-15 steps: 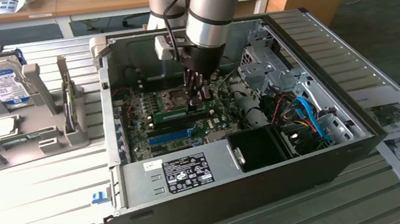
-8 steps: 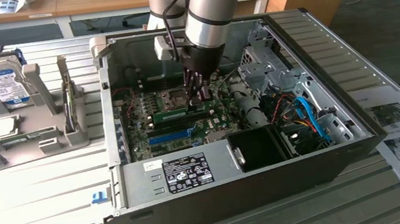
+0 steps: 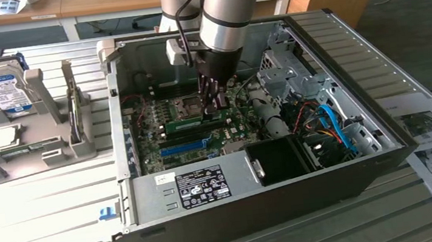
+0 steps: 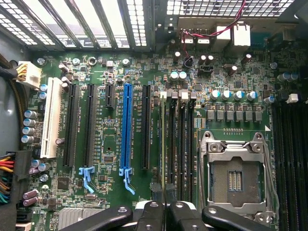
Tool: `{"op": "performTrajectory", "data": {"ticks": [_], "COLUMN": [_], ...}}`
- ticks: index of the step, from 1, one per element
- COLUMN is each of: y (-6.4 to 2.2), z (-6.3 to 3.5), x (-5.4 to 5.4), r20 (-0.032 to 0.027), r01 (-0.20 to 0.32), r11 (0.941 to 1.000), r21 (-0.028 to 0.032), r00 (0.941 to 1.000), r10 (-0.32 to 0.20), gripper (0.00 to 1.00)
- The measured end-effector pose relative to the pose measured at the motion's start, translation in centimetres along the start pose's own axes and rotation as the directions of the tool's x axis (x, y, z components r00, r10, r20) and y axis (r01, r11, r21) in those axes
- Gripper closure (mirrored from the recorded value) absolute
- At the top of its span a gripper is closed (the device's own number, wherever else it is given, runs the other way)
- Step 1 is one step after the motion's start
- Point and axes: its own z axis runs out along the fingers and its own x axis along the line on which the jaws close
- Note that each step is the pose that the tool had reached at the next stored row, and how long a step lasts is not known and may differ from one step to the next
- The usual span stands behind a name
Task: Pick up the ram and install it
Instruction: 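Insert the ram into the slot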
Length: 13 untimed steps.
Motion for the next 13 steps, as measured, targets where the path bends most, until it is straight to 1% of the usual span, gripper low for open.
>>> {"op": "performTrajectory", "data": {"ticks": [13], "y": [-0.03], "z": [0.18], "x": [-0.01], "r20": [0.001], "r01": [-0.006], "r11": [1.0], "r21": [-0.0001], "r00": [1.0], "r10": [0.006], "gripper": [0.89]}}
